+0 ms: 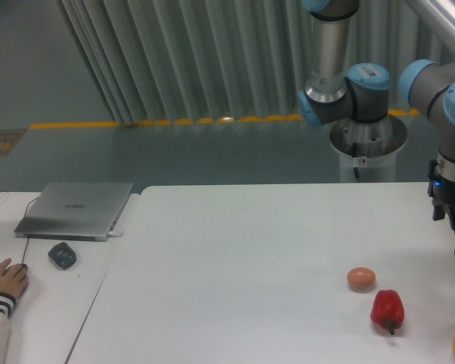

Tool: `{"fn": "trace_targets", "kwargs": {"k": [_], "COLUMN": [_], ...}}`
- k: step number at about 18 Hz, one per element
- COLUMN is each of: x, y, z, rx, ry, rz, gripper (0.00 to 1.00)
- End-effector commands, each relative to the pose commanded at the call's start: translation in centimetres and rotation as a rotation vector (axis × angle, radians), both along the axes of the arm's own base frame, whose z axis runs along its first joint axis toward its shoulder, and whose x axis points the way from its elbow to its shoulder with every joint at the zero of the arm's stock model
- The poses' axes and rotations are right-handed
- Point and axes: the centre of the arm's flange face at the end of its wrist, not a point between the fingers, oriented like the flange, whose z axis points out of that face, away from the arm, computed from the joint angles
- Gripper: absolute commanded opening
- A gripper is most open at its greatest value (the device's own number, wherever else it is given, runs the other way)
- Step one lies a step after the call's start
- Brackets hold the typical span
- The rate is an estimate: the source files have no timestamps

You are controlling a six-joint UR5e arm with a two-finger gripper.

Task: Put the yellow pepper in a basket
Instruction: 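Move the gripper down toward the yellow bell pepper at the table edge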

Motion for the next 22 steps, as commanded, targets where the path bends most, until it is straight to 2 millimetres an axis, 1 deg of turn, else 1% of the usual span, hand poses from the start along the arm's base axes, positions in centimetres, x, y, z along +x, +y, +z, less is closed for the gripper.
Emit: {"fn": "trace_targets", "kwargs": {"k": [1, 2, 3, 5, 7, 9, 10, 14, 17, 19, 22], "x": [0.0, 0.4, 0.6, 0.6, 1.3, 1.4, 1.4, 1.5, 1.7, 1.5, 1.4], "y": [0.0, 0.1, 0.3, 0.4, 1.1, 1.9, 2.0, 2.3, 3.5, 4.1, 4.6], "z": [-0.2, -0.4, -0.3, -0.4, -0.6, -0.3, -0.7, -0.8, -0.6, -0.4, -1.1], "rx": [-0.003, -0.007, -0.004, -0.001, 0.000, 0.051, 0.067, 0.093, 0.198, 0.259, 0.262], "ry": [-0.002, -0.005, -0.005, -0.011, -0.013, 0.004, -0.010, -0.026, -0.096, -0.115, -0.124], "rz": [0.000, -0.003, 0.005, 0.067, 0.092, 0.152, 0.193, 0.254, 0.406, 0.488, 0.545], "gripper": [1.00, 1.00, 1.00, 1.00, 1.00, 1.00, 1.00, 1.00, 1.00, 1.00, 1.00]}}
